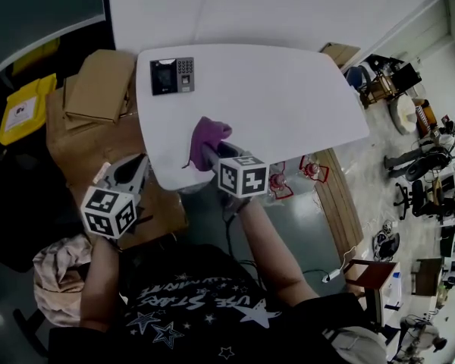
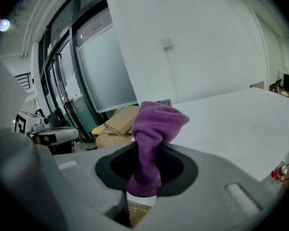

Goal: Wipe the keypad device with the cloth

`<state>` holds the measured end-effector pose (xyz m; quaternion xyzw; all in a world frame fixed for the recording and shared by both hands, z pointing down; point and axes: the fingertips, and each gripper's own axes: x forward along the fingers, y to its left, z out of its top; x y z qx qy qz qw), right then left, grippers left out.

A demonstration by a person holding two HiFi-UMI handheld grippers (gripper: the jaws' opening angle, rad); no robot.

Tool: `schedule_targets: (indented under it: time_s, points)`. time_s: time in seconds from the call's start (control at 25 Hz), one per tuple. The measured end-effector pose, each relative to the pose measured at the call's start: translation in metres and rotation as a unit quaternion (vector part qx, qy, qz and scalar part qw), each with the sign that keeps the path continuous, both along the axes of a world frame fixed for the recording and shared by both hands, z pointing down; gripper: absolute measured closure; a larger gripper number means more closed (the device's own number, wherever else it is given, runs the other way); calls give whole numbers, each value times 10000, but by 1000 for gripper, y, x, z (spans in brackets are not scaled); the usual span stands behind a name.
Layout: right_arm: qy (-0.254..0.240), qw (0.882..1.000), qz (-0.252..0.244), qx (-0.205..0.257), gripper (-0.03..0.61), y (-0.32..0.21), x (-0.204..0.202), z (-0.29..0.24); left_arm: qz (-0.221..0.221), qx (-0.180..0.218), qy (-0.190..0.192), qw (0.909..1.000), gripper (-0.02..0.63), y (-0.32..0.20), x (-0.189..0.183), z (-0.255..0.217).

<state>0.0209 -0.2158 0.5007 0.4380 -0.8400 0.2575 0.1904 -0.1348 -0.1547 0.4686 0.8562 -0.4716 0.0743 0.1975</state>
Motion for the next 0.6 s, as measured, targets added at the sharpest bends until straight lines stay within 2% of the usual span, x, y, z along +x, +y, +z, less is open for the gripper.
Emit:
schedule_targets:
  time_s: [0.6]
  points:
    - [-106,9993,-358,-14,480,78,41,-2,-79,-91,-129,9998,607,73,55,-4]
